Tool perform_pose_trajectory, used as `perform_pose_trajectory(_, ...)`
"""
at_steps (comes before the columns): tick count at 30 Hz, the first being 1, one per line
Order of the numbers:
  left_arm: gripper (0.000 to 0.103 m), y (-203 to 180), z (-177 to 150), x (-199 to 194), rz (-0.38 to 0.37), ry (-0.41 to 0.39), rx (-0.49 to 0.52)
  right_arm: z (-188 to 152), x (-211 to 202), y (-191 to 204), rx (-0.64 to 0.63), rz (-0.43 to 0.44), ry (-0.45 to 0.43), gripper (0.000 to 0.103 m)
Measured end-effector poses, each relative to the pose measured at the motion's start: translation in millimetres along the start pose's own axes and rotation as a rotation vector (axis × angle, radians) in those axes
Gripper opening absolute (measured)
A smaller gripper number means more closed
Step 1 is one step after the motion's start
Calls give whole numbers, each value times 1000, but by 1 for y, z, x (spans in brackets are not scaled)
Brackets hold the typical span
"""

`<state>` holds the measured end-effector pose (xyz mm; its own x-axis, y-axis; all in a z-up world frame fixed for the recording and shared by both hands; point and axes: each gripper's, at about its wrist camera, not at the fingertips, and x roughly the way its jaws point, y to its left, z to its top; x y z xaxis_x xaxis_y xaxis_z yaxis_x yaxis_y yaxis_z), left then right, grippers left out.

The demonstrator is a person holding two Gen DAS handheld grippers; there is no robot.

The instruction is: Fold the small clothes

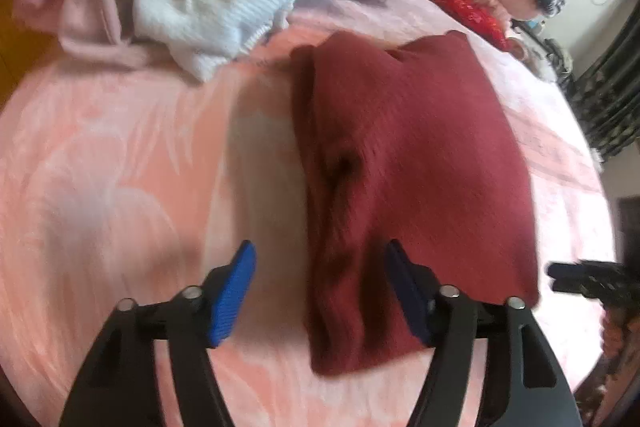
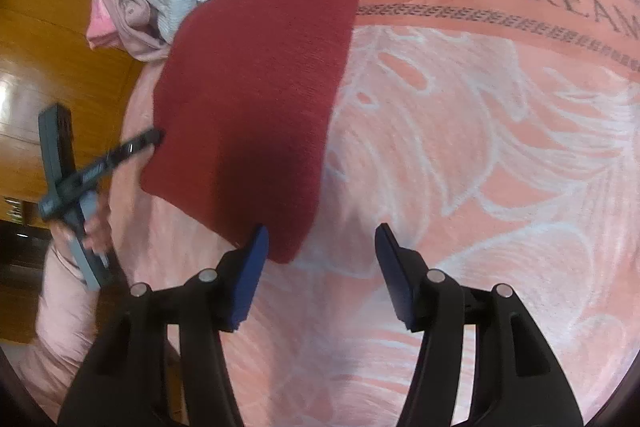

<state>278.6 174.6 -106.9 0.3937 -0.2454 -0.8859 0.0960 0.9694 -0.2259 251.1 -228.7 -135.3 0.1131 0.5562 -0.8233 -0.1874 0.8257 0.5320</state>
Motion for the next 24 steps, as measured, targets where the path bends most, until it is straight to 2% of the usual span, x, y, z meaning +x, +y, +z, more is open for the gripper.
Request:
perform_pose_trajectory(4,82,-4,-12,6,-35,41,-4,7,19,8,4,5,26,57)
perform_pose_trajectory(7,82,-8,-15,21,-28,74,-6,13,35,12,17,21,40,57)
perform_pose_trajectory(8,82,-8,-16,25,-34,85,-13,14,38,12,24,25,44,54)
perform_pose_trajectory(10,81,-8,-17,36,-44,111,-33,16,46,9,49,75,57,37)
perform_pose_trajectory(12,71,-6,-19,46,-61,134,-55,17,50,7,59,92,59,36)
perform_pose_trajectory(14,50,-5,-20,51,-99,137,-73,16,50,8,54,107,54,31)
perform_pose_trajectory(15,45,-6,-21,52,-117,141,-82,15,48,10,50,116,49,24)
perform_pose_trajectory(16,36,-7,-20,52,-122,141,-81,14,44,10,46,129,43,19)
perform_pose_trajectory(19,26,-6,-17,47,-158,148,-88,11,22,18,10,147,8,15)
perform_pose_trajectory(22,24,1,-15,29,-238,118,-105,5,-3,26,-23,144,-31,14)
perform_pose_trajectory(24,24,1,-14,17,-264,90,-86,2,-7,27,-30,102,-9,14)
